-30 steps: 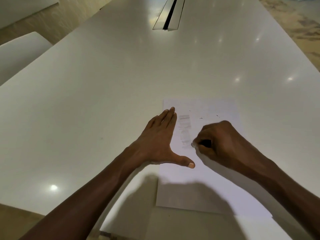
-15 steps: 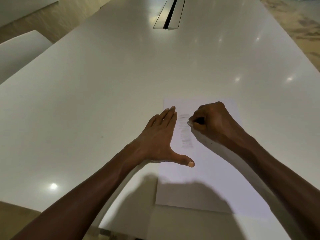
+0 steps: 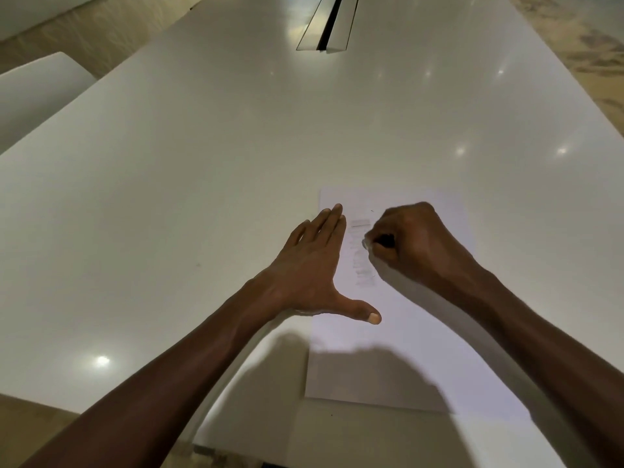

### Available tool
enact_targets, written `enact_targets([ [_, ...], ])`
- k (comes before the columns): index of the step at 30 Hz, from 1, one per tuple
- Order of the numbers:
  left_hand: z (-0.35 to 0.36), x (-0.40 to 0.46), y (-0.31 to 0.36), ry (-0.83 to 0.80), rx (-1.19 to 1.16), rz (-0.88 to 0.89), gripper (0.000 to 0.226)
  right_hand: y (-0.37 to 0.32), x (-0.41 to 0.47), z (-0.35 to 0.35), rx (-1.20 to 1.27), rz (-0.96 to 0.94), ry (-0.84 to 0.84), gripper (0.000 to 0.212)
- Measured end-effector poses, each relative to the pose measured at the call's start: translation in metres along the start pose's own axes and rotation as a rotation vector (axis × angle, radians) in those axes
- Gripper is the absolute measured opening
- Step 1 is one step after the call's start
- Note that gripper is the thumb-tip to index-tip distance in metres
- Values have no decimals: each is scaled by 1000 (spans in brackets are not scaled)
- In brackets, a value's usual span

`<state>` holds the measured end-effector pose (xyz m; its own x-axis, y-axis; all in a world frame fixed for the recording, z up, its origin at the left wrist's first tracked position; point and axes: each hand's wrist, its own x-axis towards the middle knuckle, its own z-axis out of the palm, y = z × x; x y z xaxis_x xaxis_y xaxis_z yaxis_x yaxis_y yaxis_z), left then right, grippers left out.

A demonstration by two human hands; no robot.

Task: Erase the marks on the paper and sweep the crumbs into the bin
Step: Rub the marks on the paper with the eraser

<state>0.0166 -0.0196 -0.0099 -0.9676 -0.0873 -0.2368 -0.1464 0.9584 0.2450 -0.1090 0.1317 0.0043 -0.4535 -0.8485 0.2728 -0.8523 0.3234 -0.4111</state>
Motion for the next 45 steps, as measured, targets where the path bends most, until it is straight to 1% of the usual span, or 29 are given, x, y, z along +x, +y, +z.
enact_targets([
  [5,0,0,1,-6,5,-8,153,-3,-4,-5,-5,-20,-15,9],
  [9,0,1,0,0,11,-4,154,-19,-35,-8,9,-26,-126,20],
  [11,0,1,0,-1,15,-1,153,-27,-45,-7,3,-27,-165,20],
  [13,0,0,0,3,14,3,153,-28,-43,-7,4,-20,-152,19],
  [17,0,0,-1,3,4,4,153,-14,-11,-2,4,-27,-41,12],
  [19,0,0,0,-3,-1,1,152,-8,1,0,-11,-21,-15,11],
  [22,-1,0,0,0,-5,1,152,-8,0,-1,-23,-21,-29,10],
  [26,-1,-1,-1,11,-5,3,153,-23,-33,-6,-26,-16,-124,19],
  [29,0,0,0,20,3,10,152,-36,-52,-5,5,-14,-157,17],
  [32,0,0,-1,23,-7,14,153,-32,-38,-5,31,-21,-129,13],
  [38,0,-2,0,13,-26,6,151,-13,4,7,-37,-28,-34,13],
  [42,-1,-2,1,11,-15,2,152,-21,-8,-2,-4,-47,-50,13],
  [45,1,0,0,28,5,9,151,-36,-33,-5,29,-49,-139,14],
])
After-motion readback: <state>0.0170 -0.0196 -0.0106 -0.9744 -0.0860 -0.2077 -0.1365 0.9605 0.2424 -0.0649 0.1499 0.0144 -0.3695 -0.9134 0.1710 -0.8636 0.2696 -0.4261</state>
